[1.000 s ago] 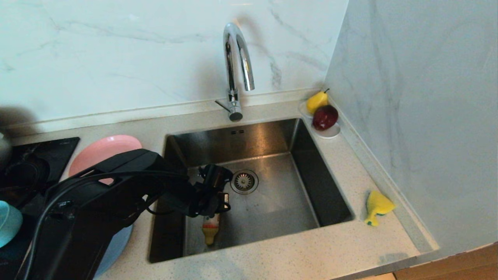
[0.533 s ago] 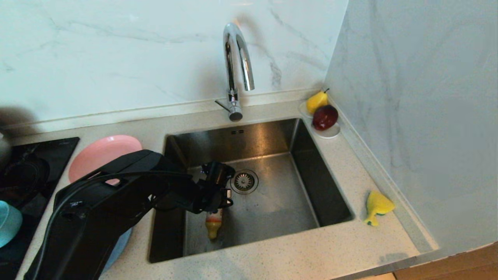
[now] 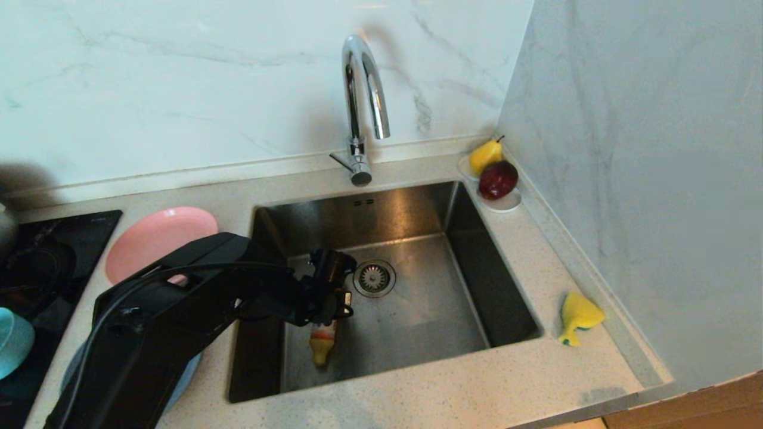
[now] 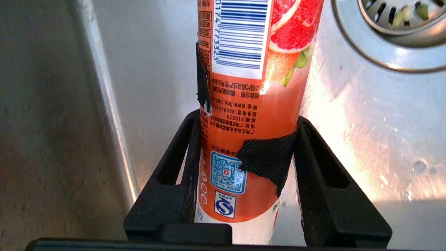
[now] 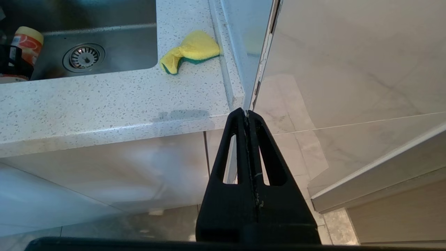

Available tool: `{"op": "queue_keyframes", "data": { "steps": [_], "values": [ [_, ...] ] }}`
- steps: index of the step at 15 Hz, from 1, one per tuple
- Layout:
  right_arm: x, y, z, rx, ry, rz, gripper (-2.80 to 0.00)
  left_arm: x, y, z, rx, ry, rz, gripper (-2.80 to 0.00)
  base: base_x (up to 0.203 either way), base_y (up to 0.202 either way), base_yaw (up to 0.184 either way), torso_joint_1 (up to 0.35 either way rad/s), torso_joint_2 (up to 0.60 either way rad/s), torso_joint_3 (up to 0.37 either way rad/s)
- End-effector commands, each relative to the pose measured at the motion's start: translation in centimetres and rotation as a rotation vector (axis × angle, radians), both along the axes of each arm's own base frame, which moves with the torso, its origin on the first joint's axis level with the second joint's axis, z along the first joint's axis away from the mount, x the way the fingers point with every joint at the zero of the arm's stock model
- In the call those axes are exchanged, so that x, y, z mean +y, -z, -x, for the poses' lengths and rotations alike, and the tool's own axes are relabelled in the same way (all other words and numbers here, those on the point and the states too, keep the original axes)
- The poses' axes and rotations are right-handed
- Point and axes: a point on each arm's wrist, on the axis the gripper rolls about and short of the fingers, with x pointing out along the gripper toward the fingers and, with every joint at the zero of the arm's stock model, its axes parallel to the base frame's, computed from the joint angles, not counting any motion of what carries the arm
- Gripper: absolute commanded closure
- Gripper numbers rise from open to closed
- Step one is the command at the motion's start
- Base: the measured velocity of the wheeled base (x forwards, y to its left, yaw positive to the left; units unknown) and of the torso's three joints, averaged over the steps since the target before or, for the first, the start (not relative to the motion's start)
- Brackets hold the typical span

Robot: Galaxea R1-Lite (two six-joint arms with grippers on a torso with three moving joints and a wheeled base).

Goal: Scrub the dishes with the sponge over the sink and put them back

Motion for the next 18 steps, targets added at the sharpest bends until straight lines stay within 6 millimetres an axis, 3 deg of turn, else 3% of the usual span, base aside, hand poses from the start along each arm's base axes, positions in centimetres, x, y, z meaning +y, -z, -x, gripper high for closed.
{"op": "queue_keyframes", "data": {
  "steps": [1, 18],
  "values": [
    [0.0, 0.0, 0.0, -0.001, -0.001, 0.000, 0.00, -0.1, 0.6, -0.4, 0.002, 0.005, -0.006, 0.00, 0.000, 0.000, 0.000, 0.000, 0.00, 0.000],
    [0.0, 0.0, 0.0, -0.001, -0.001, 0.000, 0.00, -0.6, 4.3, -1.6, 0.050, 0.072, -0.037, 0.00, 0.000, 0.000, 0.000, 0.000, 0.00, 0.000]
  ]
}}
